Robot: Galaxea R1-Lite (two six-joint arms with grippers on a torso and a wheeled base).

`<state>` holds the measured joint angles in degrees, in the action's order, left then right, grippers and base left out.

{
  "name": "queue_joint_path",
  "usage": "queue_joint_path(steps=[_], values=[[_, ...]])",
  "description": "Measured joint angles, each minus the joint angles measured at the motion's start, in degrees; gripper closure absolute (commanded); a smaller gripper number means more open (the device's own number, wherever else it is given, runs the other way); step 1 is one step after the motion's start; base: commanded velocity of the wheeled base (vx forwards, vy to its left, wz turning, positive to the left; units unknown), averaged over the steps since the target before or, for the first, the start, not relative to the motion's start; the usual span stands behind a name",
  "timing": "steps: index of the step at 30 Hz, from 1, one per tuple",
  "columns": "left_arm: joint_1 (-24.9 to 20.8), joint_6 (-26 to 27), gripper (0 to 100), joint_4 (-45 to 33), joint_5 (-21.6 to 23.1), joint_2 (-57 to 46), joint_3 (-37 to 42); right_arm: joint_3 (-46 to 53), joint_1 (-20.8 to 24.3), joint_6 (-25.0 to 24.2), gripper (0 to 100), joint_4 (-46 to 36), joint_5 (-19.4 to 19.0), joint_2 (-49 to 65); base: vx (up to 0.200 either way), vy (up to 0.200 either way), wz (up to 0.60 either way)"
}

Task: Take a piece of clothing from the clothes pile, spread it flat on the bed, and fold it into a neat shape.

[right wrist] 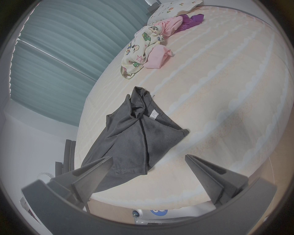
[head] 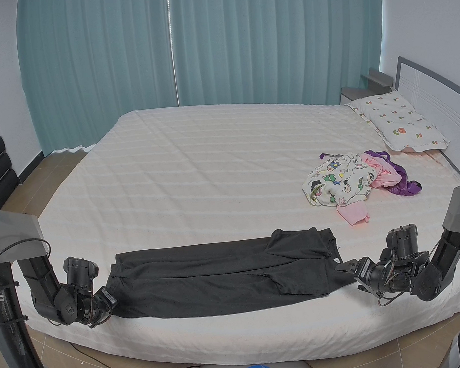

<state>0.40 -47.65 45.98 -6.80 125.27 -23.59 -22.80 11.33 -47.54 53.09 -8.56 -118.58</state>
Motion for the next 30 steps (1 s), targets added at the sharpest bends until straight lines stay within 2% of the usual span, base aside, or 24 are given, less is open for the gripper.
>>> queue_joint_path(steps=[9, 14, 23, 28, 29, 30], values=[[0.28, -0.55, 0, 0.07, 0.43, -0.05, -0.48, -1.48, -0.04, -1.52, 0, 0.69, 0.35, -2.91, 0.000, 0.000, 0.00], [0.59, -0.57, 0, 0.05, 0.82, -0.22, -0.63, -2.41, 0.41, -3.12, 0, 3.67, 0.99, -5.42, 0.000, 0.000, 0.00], [0.78, -0.77, 0, 0.09, 1.99, -0.33, -0.85, -5.47, 0.79, -3.36, 0, 4.24, 6.33, -10.75, 0.000, 0.000, 0.00], [0.96, -0.77, 0, 0.09, 2.10, -0.33, -0.91, -5.78, 0.94, -3.50, 0, 6.52, 6.67, -11.91, 0.000, 0.000, 0.00], [0.98, -0.77, 0, 0.09, 2.10, -0.33, -0.91, -5.71, 0.94, -3.52, 100, 7.07, 6.70, -12.04, 0.000, 0.000, 0.00], [1.02, -0.77, 0, 0.09, 2.12, -0.33, -0.91, -5.58, 0.96, -3.58, 100, 7.75, 6.73, -12.20, 0.000, 0.000, 0.00]])
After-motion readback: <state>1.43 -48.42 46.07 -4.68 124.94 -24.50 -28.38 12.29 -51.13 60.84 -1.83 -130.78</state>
